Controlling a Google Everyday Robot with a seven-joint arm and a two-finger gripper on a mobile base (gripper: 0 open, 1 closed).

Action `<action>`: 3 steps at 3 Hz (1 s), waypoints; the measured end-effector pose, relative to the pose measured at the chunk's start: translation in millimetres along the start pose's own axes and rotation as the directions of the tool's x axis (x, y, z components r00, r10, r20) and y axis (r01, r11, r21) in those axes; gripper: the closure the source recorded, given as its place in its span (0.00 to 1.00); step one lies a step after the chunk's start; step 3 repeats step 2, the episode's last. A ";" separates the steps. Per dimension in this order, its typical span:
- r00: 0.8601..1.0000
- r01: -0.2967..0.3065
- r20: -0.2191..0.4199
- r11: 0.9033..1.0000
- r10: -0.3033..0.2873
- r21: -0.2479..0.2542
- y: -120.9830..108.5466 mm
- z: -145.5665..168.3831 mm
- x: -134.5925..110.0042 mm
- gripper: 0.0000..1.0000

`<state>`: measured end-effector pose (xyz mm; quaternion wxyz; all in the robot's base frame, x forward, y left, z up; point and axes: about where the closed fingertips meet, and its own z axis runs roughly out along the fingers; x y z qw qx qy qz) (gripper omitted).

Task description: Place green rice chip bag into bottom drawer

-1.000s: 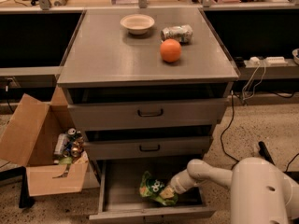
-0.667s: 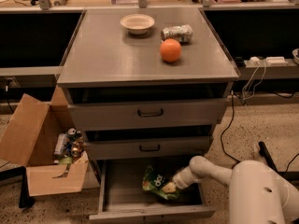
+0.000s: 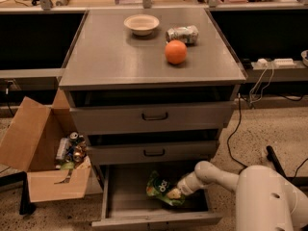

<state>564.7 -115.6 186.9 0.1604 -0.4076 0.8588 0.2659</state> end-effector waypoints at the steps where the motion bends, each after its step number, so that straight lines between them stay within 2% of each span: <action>1: 1.000 0.004 0.005 1.000 -0.004 -0.002 1.5 -2.2 -0.2 0.02; 2: 0.996 0.057 0.070 0.998 -0.054 -0.034 23.0 -33.4 -3.0 0.00; 3: 0.996 0.057 0.070 0.998 -0.054 -0.034 23.0 -33.4 -3.0 0.00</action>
Offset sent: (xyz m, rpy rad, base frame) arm -0.0405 -0.0187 0.0889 0.1684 -0.1171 0.0886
